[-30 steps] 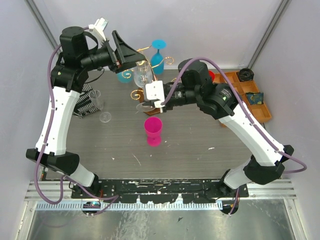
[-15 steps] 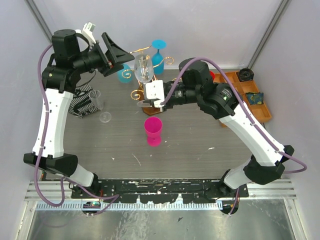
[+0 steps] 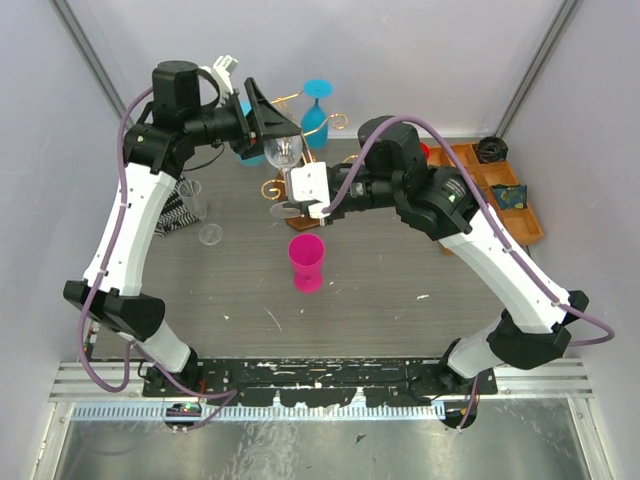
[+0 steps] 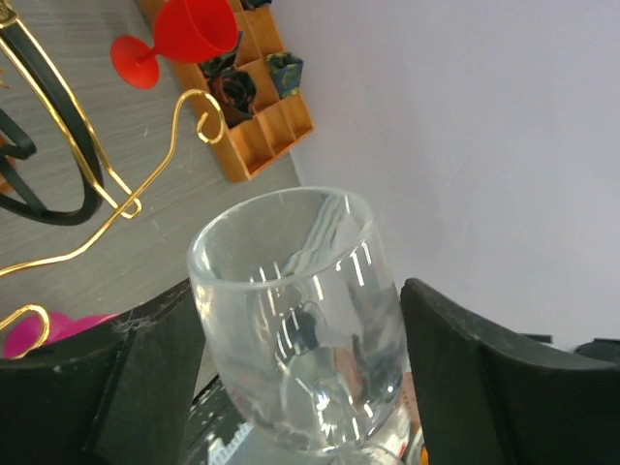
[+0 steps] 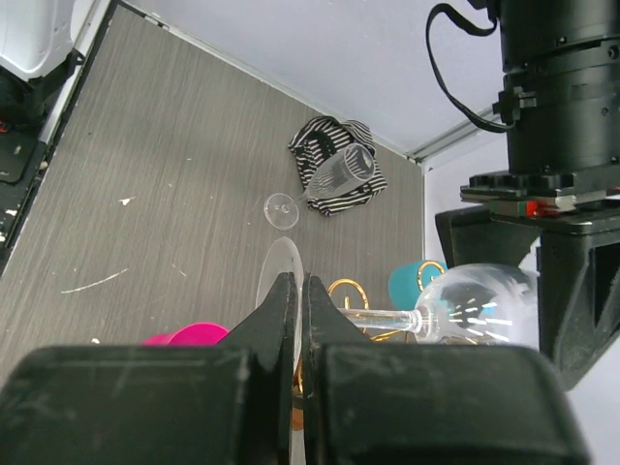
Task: Take the wine glass off the wine glass rack
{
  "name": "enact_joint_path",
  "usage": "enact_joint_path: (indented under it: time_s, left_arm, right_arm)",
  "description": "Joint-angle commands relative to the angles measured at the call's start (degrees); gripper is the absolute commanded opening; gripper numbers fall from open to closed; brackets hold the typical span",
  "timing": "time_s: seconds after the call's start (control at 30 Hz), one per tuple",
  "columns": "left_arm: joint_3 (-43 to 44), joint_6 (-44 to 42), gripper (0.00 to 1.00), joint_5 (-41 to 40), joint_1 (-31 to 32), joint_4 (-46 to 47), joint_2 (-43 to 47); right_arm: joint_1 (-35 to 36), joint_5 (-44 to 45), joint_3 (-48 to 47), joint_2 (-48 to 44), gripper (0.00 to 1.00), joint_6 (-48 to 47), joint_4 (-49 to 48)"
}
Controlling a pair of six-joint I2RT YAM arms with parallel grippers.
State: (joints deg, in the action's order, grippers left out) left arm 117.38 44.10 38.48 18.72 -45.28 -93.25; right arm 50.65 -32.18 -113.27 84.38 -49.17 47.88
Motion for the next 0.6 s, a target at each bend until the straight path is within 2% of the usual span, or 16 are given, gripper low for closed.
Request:
enact_joint_path:
  time_s: [0.0, 0.07, 0.17, 0.23, 0.27, 0.3, 0.37, 0.43, 0.47, 0.57]
  left_arm:
    - [2.12, 0.37, 0.70, 3.91, 0.55, 1.98, -0.19]
    - [1.46, 0.38, 0.54, 4.42, 0.54, 2.45, -0.10]
    - [0.99, -0.26, 0.36, 4.31, 0.53, 1.93, 0.20]
    - [1.31, -1.55, 0.33, 2.94, 0.41, 0.45, 0.46]
    - [1.32, -2.28, 0.33, 1.69, 0.13, -0.45, 0.77]
    - [1.23, -3.04, 0.33, -0.27, -0.39, -1.23, 1.33]
    - [0.99, -5.32, 0.32, -3.99, -2.11, -3.94, 2.61]
    - [0.93, -8.38, 0.32, -8.77, -4.49, -7.44, 4.05]
    - [1.00, -10.19, 0.30, -11.58, -5.51, -9.03, 4.87]
    - [0.08, -17.18, 0.29, -21.76, -6.29, -12.64, 7.72]
  right_arm:
    - [0.58, -0.74, -2.80, -0.93, 0.01, -0.89, -5.70]
    - [0.59, -0.69, -2.63, -0.81, 0.01, -0.87, -5.69]
    - [0.59, -0.04, -2.40, -0.75, 0.01, -0.49, -5.69]
    - [0.56, 2.03, -1.24, -1.22, 0.01, 1.09, -7.36]
    - [0.58, 4.12, -0.24, -1.80, 0.05, 2.81, -9.25]
    - [0.59, 5.02, 0.75, -2.57, 0.17, 2.98, -10.00]
    - [0.59, 7.02, 2.69, -4.27, 0.61, 5.02, -11.99]
    - [0.59, 9.35, 4.57, -6.25, 0.95, 6.66, -13.07]
    - [0.58, 11.15, 5.55, -7.41, 0.99, 7.66, -14.08]
    - [0.59, 18.41, 9.41, -11.45, 1.00, 10.01, -17.58]
